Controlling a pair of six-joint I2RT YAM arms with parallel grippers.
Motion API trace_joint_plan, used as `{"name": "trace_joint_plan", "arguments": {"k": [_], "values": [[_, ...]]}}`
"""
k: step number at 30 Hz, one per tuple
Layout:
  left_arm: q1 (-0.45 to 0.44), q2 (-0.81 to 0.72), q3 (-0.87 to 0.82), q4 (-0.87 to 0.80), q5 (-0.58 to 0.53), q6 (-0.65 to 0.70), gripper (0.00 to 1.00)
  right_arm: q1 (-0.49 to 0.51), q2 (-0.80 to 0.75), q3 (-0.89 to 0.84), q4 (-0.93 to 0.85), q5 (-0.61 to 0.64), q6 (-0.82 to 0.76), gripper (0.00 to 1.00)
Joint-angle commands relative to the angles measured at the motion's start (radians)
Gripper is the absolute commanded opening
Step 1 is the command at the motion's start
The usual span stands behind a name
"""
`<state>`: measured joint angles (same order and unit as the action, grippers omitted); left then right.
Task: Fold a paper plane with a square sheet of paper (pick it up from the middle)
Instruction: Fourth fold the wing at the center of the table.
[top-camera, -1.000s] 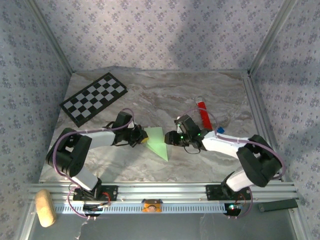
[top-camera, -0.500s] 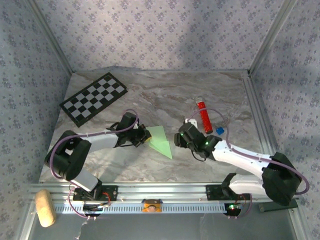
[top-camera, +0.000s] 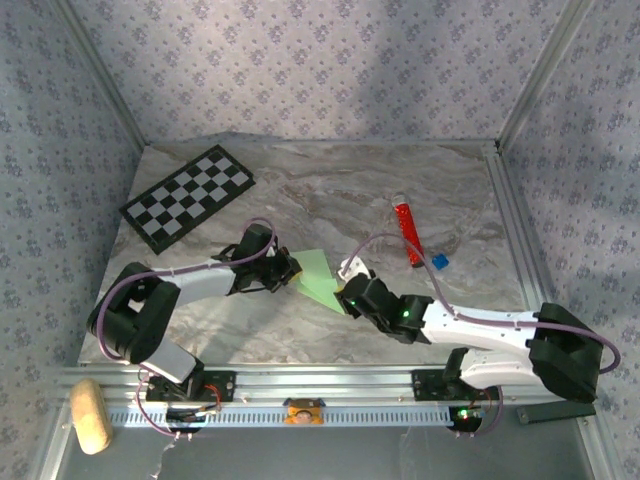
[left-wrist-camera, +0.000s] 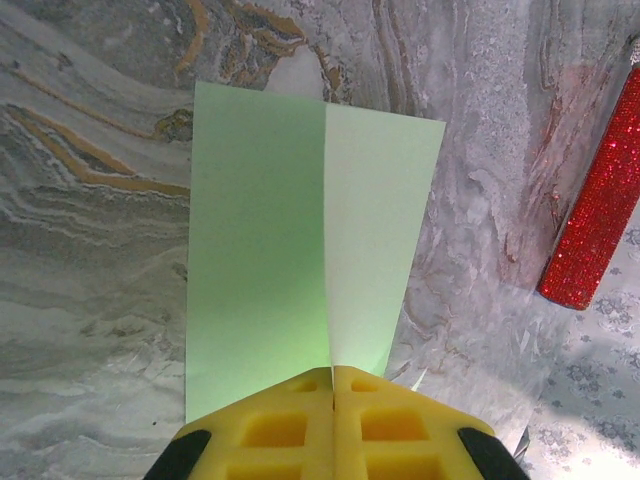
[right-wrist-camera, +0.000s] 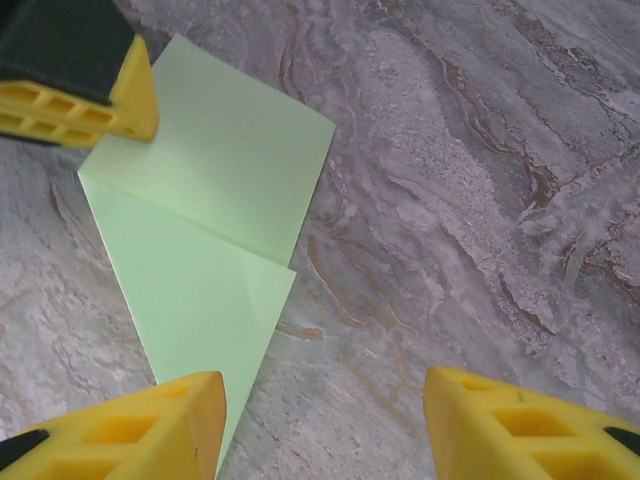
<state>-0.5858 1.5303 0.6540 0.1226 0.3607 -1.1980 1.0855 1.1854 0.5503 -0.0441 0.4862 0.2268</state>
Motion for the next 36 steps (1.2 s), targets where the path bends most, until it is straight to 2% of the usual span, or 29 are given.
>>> {"name": "trace_joint_plan", "arguments": {"k": [1,4,5,7,8,12,18,23,31,36], "values": [[-0.008,-0.028,0.027,-0.037,-0.016,-0.007,0.05,0.007,-0.003,-0.016,0.035,0.002,-0.086,0.56],[-0.005,-0.036,0.023,-0.037,-0.025,-0.012,0.06,0.008,-0.006,-0.018,0.039,-0.015,-0.091,0.55],[-0.005,-0.037,0.024,-0.042,-0.028,-0.013,0.06,0.012,-0.010,-0.018,0.038,0.004,-0.079,0.55],[-0.003,-0.037,0.027,-0.044,-0.026,-0.013,0.06,0.033,-0.038,-0.022,0.043,0.123,-0.029,0.55],[-0.004,-0.036,0.027,-0.044,-0.026,-0.016,0.06,0.038,-0.055,-0.036,0.070,0.125,-0.036,0.56],[-0.003,-0.042,0.036,-0.047,-0.023,-0.021,0.06,0.031,-0.095,-0.096,0.208,-0.038,-0.111,0.56],[-0.003,-0.039,0.048,-0.049,-0.018,-0.035,0.06,0.037,0.002,-0.066,0.190,-0.131,-0.154,0.54],[-0.004,-0.033,0.064,-0.062,-0.014,-0.030,0.07,0.045,0.102,-0.048,0.250,-0.101,-0.189,0.51],[-0.005,-0.042,0.061,-0.066,-0.022,-0.037,0.07,0.052,0.243,0.018,0.251,-0.026,-0.197,0.46],[-0.006,-0.045,0.068,-0.076,-0.022,-0.028,0.07,0.057,0.303,0.032,0.266,-0.035,-0.205,0.45]]}}
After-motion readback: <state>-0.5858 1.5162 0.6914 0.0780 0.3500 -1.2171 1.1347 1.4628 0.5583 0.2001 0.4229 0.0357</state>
